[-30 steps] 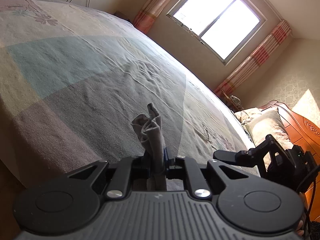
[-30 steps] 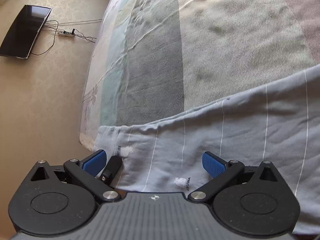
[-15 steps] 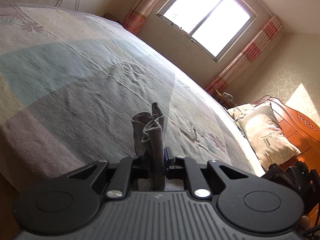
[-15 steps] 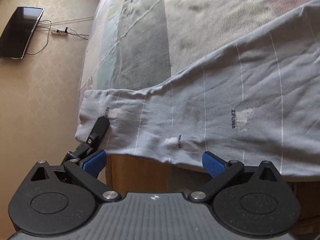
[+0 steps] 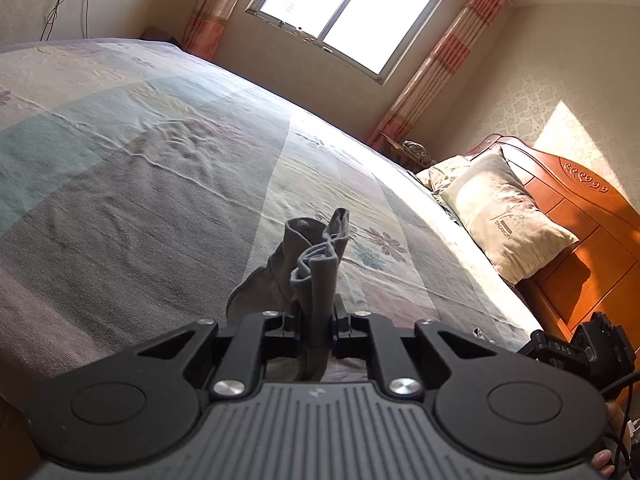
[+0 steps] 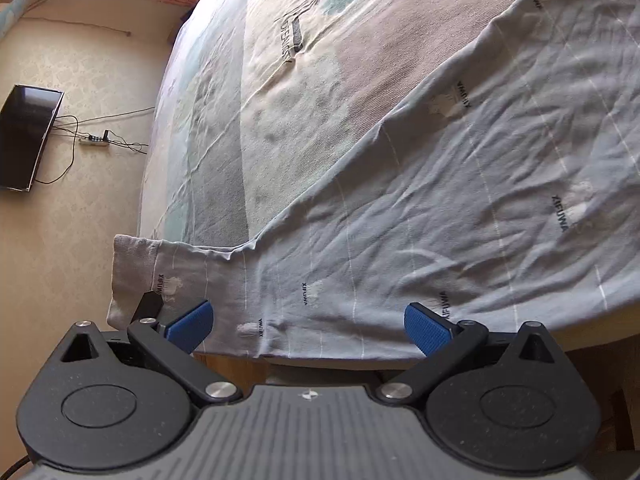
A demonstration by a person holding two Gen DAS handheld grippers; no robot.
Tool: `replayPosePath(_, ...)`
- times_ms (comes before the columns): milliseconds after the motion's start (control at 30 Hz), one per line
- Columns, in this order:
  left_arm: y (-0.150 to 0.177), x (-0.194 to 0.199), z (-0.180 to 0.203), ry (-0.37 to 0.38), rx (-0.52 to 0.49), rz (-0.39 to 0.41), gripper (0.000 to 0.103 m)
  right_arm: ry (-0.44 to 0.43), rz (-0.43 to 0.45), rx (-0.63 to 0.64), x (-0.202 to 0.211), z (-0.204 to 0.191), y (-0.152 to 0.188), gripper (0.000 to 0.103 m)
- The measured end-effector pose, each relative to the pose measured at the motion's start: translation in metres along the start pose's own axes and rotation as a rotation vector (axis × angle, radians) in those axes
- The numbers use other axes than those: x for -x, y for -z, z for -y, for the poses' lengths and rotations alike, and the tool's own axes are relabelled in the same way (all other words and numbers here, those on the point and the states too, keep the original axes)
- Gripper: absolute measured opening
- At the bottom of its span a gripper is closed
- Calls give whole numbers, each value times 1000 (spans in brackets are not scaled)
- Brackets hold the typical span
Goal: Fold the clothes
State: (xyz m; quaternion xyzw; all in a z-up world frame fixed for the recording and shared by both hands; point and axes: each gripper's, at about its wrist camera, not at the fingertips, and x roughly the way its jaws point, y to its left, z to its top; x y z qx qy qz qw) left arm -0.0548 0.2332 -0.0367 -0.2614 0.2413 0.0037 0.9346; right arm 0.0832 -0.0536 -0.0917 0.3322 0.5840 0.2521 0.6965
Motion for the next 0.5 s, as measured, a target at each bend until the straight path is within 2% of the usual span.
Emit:
replayPosePath(200, 2, -9, 23, 18, -48, -31, 11, 45, 59, 116, 32, 5, 8, 103)
replayPosePath(500, 15, -31, 56, -2, -163, -98, 11, 41, 128, 39, 65, 37, 4, 103)
